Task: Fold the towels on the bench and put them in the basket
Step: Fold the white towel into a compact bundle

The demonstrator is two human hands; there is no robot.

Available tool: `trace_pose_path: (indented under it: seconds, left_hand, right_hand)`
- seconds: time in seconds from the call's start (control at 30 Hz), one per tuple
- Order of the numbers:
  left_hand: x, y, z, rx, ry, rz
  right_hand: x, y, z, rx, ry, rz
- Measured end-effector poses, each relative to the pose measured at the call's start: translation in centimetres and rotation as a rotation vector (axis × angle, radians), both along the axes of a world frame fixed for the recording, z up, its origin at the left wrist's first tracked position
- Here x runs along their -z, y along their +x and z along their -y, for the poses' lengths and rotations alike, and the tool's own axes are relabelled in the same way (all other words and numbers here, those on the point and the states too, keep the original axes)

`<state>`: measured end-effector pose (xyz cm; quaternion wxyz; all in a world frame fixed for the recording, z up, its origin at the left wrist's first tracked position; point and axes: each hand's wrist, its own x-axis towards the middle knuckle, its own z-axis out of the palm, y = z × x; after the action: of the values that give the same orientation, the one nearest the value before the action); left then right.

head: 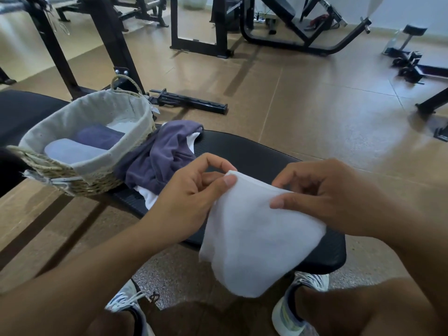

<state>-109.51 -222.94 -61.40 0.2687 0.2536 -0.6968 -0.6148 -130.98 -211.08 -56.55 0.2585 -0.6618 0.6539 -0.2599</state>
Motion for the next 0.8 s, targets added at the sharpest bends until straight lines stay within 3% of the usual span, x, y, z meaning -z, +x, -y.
trace_pose_path:
  seconds: [0.07, 0.2, 0.33, 0.47, 0.63, 0.8]
  left_hand:
    - [0.3, -0.3, -0.2, 0.006, 0.008, 0.006]
    - [0.7, -0.8, -1.1, 0.063, -0.004, 0.038]
    - [1.5, -1.2, -1.3, -0.008, 0.005, 0.119]
    - [1.9, -1.2, -0.7, 0.112, 0.13, 0.2]
    - [3.7, -0.9, -0.4, 0.319, -0.049, 0.482]
    - [3.4, -0.4, 0.1, 0.394, -0.041, 0.684]
  right_hand:
    - [0.0, 0.1, 0.0, -0.003, 0.041, -0.003]
    - [0.9, 0.9, 0.6, 0.073, 0.031, -0.227]
    - [2.2, 2.8, 1.3, 0.118, 0.041, -0.395]
    - [2.5, 2.8, 1.4, 0.123, 0.048, -0.218]
    - [2.0, 1.4, 1.5, 0.116, -0.038, 0.111]
    - [2.5, -0.5, 1.7, 0.221, -0.157, 0.34]
